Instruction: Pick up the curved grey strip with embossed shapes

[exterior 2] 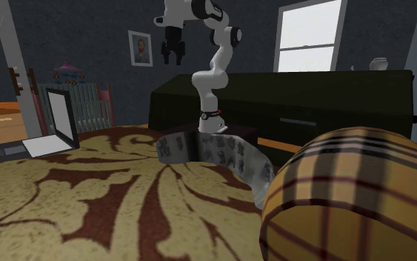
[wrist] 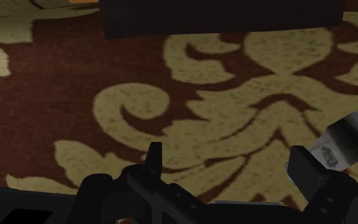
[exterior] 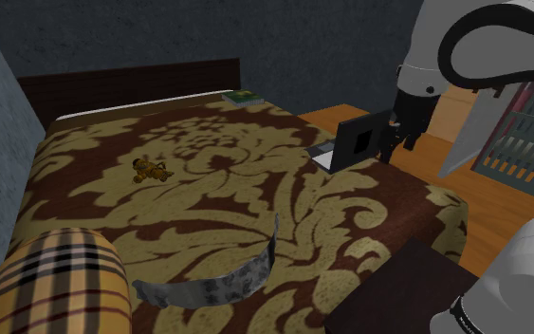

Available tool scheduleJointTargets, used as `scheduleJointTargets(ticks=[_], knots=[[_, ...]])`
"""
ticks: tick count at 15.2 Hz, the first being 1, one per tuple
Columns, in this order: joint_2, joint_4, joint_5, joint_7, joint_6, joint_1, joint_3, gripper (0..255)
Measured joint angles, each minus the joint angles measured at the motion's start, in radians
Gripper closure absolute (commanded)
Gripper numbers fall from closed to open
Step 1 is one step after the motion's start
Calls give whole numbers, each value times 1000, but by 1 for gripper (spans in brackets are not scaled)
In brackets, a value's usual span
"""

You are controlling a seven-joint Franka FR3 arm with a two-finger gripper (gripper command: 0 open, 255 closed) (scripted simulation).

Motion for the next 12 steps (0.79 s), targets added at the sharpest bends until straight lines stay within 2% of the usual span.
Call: scheduleJointTargets(ticks=[3,9,12], knots=[[3,-15,22,55,10,-1,31,0],[64,-83,122,322,106,-7,176,0],[139,-73,169,464,158,-15,257,0]])
